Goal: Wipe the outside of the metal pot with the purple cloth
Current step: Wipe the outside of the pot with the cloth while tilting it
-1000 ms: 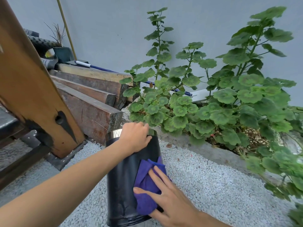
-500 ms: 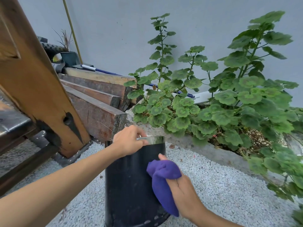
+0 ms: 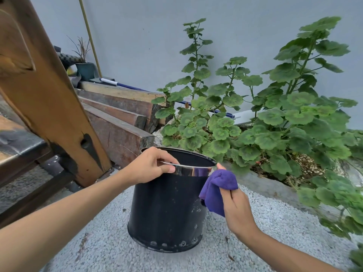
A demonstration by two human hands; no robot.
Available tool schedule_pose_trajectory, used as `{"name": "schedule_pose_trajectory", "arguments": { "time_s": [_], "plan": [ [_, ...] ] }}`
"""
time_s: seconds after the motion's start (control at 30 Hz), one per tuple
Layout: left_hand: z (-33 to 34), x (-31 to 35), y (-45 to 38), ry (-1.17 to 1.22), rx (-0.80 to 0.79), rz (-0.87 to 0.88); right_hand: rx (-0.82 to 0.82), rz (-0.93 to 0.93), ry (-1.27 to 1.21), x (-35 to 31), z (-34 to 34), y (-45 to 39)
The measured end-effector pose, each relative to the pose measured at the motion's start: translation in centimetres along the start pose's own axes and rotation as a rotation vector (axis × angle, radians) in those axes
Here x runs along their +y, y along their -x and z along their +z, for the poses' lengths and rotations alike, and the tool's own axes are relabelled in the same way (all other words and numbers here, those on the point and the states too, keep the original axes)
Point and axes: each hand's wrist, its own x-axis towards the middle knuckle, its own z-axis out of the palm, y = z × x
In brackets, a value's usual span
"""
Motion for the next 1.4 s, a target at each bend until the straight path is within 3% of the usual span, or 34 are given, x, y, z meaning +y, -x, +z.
{"name": "schedule_pose_trajectory", "arguments": {
  "time_s": [0.2, 0.4, 0.53, 0.63, 0.73, 0.87, 1.07, 1.13, 1.2, 1.3, 1.4],
  "plan": [
    [0.3, -1.5, -1.8, -0.135, 0.051, 0.061, 0.008, 0.062, 0.037, -0.4, 1.5, -1.3],
    [1.4, -2.2, -3.3, -0.526, -0.036, 0.353, 0.134, 0.023, 0.165, -1.7, 3.8, -4.5],
    [0.9, -2.8, -5.2, -0.575, -0.128, 0.291, 0.226, -0.096, 0.160, -1.9, 6.1, -6.3],
    [1.0, -2.5, -6.7, -0.265, -0.161, 0.141, 0.321, -0.139, 0.210, -2.0, 8.3, -7.4],
    [0.9, -1.8, -7.5, 0.173, -0.138, -0.023, 0.263, -0.236, 0.484, -1.4, 10.1, -7.3],
    [0.9, -2.0, -7.6, 0.211, -0.158, -0.076, 0.127, -0.468, 0.913, 1.6, 12.4, -5.3],
    [0.7, -2.4, -7.5, 0.223, -0.123, -0.030, -0.107, -0.778, 1.021, 7.0, 12.6, -0.6],
    [0.7, -2.3, -7.2, 0.222, -0.118, -0.023, -0.171, -0.857, 1.020, 8.2, 11.2, -0.3],
    [0.6, -2.2, -7.0, 0.252, -0.107, -0.019, -0.161, -0.790, 0.895, 7.8, 9.6, -1.1],
    [0.6, -2.4, -6.5, 0.311, -0.085, -0.024, 0.038, -0.605, 0.537, 6.4, 7.4, -4.2],
    [0.3, -2.9, -6.0, 0.335, -0.060, -0.068, 0.282, -0.600, 0.437, 4.0, 4.9, -7.9]
  ]
}}
